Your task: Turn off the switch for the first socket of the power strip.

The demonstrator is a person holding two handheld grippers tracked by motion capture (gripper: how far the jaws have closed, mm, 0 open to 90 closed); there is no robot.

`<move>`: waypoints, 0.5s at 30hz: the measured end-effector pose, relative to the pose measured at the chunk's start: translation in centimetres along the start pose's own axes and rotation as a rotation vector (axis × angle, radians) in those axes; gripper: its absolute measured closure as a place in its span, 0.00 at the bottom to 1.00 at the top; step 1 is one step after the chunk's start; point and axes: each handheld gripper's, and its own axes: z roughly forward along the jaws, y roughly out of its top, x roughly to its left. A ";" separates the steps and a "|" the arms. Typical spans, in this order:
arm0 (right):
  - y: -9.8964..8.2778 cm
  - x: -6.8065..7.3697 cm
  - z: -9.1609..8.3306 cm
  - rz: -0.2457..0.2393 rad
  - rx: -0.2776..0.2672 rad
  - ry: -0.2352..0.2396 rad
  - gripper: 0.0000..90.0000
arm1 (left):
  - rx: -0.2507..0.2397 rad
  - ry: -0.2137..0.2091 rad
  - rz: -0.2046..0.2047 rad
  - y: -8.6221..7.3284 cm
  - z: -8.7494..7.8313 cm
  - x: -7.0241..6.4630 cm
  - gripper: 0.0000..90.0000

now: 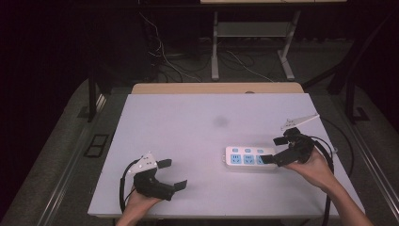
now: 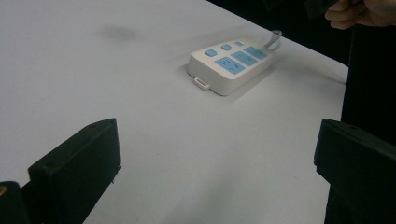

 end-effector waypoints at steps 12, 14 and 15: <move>0.9 -0.8 0.8 0.010 0.019 -0.007 0.00 | 0.001 -0.001 0.000 0.0 0.0 0.0 0.00; 1.1 -0.9 1.0 0.008 0.024 -0.008 0.00 | 0.001 -0.001 0.000 0.0 0.0 0.0 0.00; 1.2 -0.9 1.1 0.007 0.023 -0.007 0.00 | 0.003 -0.001 0.000 0.0 0.0 0.0 0.00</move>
